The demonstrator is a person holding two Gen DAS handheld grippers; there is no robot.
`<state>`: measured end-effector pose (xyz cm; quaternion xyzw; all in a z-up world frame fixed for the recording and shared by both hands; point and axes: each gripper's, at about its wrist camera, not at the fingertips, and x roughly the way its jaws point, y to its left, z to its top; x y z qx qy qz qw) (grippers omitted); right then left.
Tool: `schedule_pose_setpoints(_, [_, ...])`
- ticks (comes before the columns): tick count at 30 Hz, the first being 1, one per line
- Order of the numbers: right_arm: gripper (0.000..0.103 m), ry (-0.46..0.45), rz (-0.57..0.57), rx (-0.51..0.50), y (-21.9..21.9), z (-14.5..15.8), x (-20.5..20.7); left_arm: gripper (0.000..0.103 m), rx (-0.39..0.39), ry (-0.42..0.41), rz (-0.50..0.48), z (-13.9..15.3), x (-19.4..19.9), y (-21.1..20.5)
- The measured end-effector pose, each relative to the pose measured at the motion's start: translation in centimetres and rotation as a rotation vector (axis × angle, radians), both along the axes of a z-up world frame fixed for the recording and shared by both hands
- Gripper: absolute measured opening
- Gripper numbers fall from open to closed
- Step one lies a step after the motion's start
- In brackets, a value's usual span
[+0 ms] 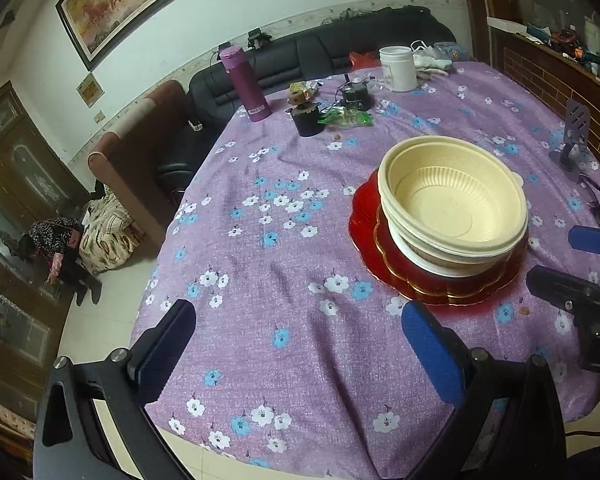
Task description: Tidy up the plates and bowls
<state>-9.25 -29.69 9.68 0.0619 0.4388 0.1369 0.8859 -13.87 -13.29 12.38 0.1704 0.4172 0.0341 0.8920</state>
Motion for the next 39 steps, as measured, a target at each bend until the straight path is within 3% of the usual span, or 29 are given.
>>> schedule_pose_setpoints(39, [0.082,0.034,-0.063,0.009,-1.3,-0.8,0.5,0.103,-0.004,0.017,-0.027,-0.8,1.2,-0.6])
